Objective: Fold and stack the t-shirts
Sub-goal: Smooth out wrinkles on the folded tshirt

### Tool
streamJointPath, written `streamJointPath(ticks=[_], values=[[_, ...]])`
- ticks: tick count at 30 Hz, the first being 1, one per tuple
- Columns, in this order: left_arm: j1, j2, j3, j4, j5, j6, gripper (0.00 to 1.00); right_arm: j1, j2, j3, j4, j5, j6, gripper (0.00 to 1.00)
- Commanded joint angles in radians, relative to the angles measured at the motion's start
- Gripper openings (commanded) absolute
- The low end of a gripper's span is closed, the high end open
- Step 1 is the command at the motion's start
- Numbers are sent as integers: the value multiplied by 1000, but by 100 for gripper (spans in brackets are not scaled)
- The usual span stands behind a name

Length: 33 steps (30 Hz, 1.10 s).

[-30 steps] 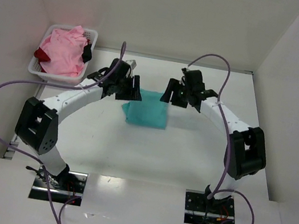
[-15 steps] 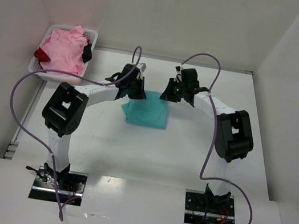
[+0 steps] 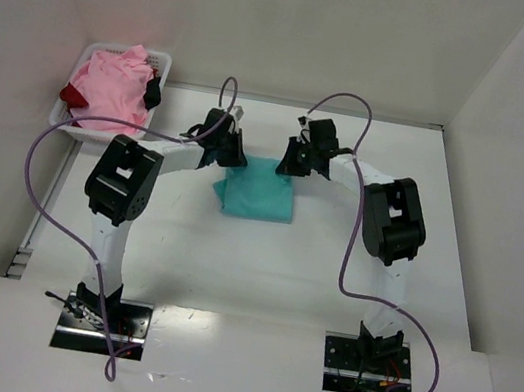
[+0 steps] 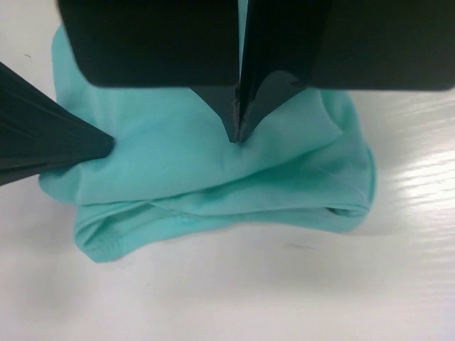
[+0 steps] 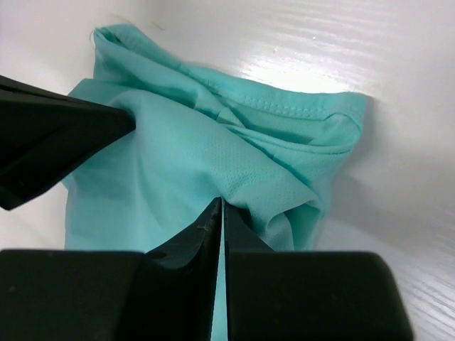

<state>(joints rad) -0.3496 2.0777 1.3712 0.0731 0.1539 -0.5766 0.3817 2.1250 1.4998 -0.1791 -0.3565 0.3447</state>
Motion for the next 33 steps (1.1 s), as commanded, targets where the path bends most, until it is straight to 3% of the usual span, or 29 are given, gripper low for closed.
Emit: streamJointPath(ticks=[1, 9, 17, 19, 20, 24, 29, 33], values=[[14, 15, 58, 70, 24, 7, 4, 0, -4, 45, 61, 56, -19, 9], [32, 59, 112, 47, 15, 38, 7, -9, 30, 45, 101, 96, -10, 11], [63, 38, 132, 25, 4, 60, 16, -9, 50, 118, 101, 139, -10, 12], [74, -7, 123, 16, -5, 70, 22, -9, 50, 146, 92, 160, -10, 13], [74, -25, 123, 7, -14, 70, 34, -9, 26, 155, 92, 171, -10, 16], [83, -143, 101, -44, -33, 95, 63, -29, -40, 165, 82, 189, -1, 25], [83, -260, 17, -96, -1, 104, 73, -40, -161, 105, 63, 189, -1, 49], [83, -382, -85, -96, 36, 93, 74, -40, -292, -60, 101, 209, -1, 50]])
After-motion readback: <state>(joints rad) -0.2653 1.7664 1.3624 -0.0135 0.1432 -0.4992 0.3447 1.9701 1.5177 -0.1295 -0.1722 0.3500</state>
